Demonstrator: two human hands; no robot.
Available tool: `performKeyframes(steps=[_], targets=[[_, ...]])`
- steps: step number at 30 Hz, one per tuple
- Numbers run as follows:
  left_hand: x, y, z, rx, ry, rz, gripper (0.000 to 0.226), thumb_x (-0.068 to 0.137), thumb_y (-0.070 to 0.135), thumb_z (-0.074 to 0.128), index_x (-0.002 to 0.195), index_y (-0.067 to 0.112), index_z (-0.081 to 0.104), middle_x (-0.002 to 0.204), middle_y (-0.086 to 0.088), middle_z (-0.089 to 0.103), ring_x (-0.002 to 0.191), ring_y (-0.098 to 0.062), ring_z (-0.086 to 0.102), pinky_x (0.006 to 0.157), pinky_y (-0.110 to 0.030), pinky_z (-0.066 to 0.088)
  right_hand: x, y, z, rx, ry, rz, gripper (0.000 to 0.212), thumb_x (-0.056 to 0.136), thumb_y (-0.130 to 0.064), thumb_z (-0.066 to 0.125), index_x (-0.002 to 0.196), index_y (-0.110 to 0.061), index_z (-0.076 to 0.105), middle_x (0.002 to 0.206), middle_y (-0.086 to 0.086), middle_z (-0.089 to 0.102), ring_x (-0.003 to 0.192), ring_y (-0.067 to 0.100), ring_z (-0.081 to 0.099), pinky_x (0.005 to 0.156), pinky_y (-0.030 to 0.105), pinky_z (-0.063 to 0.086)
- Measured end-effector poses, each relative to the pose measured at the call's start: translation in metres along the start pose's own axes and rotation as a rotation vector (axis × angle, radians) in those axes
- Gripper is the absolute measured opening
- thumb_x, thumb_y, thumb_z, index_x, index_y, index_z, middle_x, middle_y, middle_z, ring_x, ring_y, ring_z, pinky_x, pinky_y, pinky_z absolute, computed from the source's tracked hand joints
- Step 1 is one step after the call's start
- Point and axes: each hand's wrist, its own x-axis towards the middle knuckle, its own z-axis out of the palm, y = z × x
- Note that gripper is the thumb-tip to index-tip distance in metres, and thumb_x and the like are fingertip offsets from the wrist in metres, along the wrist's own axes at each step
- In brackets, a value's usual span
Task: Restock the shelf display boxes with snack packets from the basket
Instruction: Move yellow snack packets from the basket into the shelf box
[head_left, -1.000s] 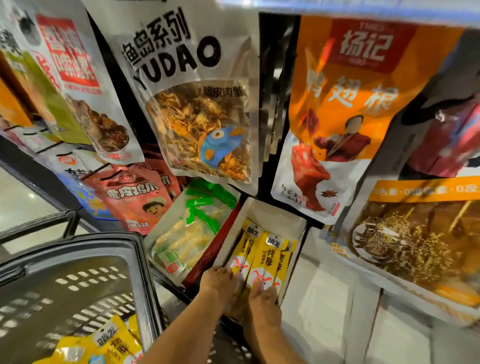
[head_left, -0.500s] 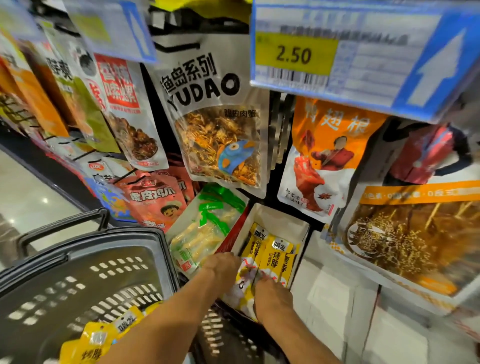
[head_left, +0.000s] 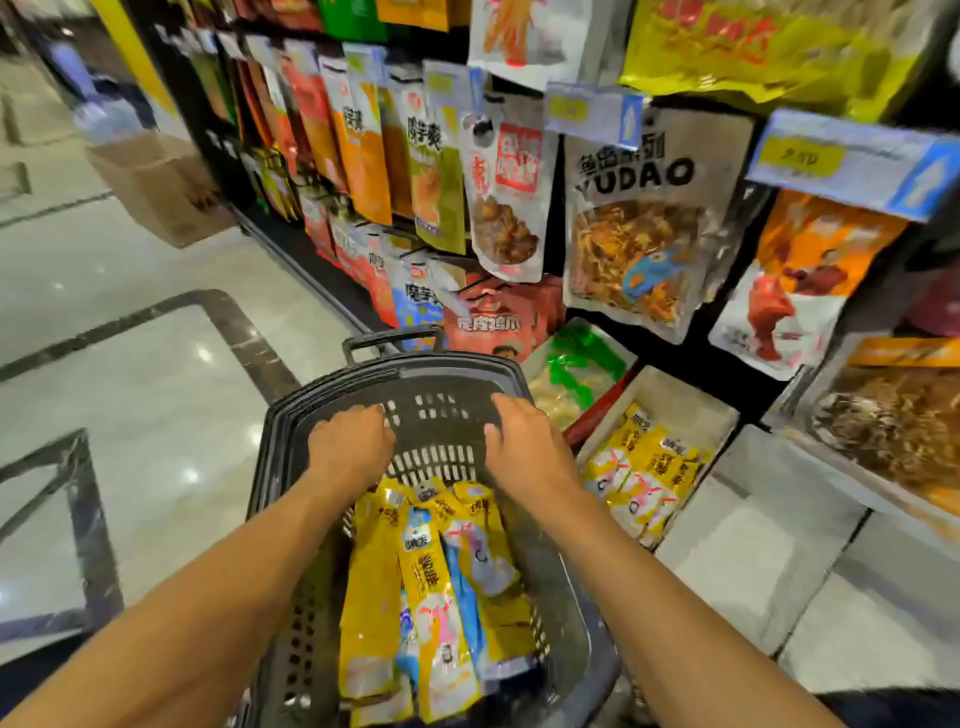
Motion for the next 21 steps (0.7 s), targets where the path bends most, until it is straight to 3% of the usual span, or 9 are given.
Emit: performKeyframes(steps=[3, 6, 11, 15, 18, 21], targets=[[-0.037, -0.04, 0.027, -0.018, -0.126, -0.081, 0.031, 0.091, 0.034, 0.048, 0.111, 0.014, 0.061, 0.116, -0.012, 0.065, 0.106, -0.033, 0.063, 0.087, -0.039, 0.049, -0.018, -0.018, 0.043, 0.037, -0.185, 0.023, 0.047, 0.097, -0.023, 0.048, 0.142, -0.01, 0.042, 0.141, 0.011, 0.049, 0.128, 0.03, 0.048, 0.103, 0.039, 0.044], [-0.058, -0.053, 0.06, 0.069, -0.192, -0.066, 0.031, 0.092, 0.035, 0.045, 0.111, 0.017, 0.063, 0.117, -0.009, 0.066, 0.108, -0.029, 0.062, 0.09, -0.037, 0.048, -0.034, -0.012, 0.087, 0.016, -0.368, 0.092, 0.04, 0.094, -0.017, 0.052, 0.132, -0.006, 0.049, 0.131, 0.016, 0.055, 0.12, 0.033, 0.052, 0.095, 0.038, 0.045], [-0.065, -0.02, 0.107, -0.186, -0.376, -0.162, 0.03, 0.092, 0.021, 0.045, 0.115, 0.014, 0.064, 0.123, -0.009, 0.063, 0.112, -0.031, 0.062, 0.089, -0.038, 0.05, -0.048, 0.025, 0.149, -0.027, -0.508, 0.276, 0.041, 0.089, -0.02, 0.057, 0.129, -0.01, 0.053, 0.127, 0.014, 0.058, 0.115, 0.032, 0.058, 0.089, 0.036, 0.051], [-0.076, 0.007, 0.171, -0.216, -0.584, -0.17, 0.038, 0.098, 0.038, 0.045, 0.123, 0.015, 0.062, 0.13, -0.008, 0.06, 0.12, -0.029, 0.057, 0.097, -0.037, 0.05, -0.043, 0.055, 0.187, -0.079, -0.547, 0.345, 0.038, 0.086, -0.021, 0.053, 0.123, -0.012, 0.054, 0.122, 0.014, 0.061, 0.111, 0.034, 0.06, 0.09, 0.038, 0.052], [-0.08, 0.024, 0.202, -0.068, -0.66, -0.226, 0.053, 0.089, 0.062, 0.05, 0.119, 0.02, 0.063, 0.125, -0.002, 0.062, 0.116, -0.021, 0.06, 0.09, -0.03, 0.049, -0.031, 0.071, 0.211, -0.08, -0.545, 0.375, 0.045, 0.087, -0.022, 0.053, 0.13, -0.011, 0.051, 0.124, 0.013, 0.061, 0.113, 0.033, 0.06, 0.091, 0.038, 0.052], [-0.076, 0.033, 0.22, 0.028, -0.696, -0.198, 0.058, 0.086, 0.067, 0.049, 0.117, 0.02, 0.063, 0.122, 0.001, 0.063, 0.113, -0.017, 0.06, 0.087, -0.026, 0.046, -0.02, 0.079, 0.227, -0.058, -0.519, 0.409, 0.052, 0.091, -0.026, 0.055, 0.138, -0.008, 0.045, 0.133, 0.014, 0.055, 0.12, 0.032, 0.055, 0.095, 0.036, 0.049]])
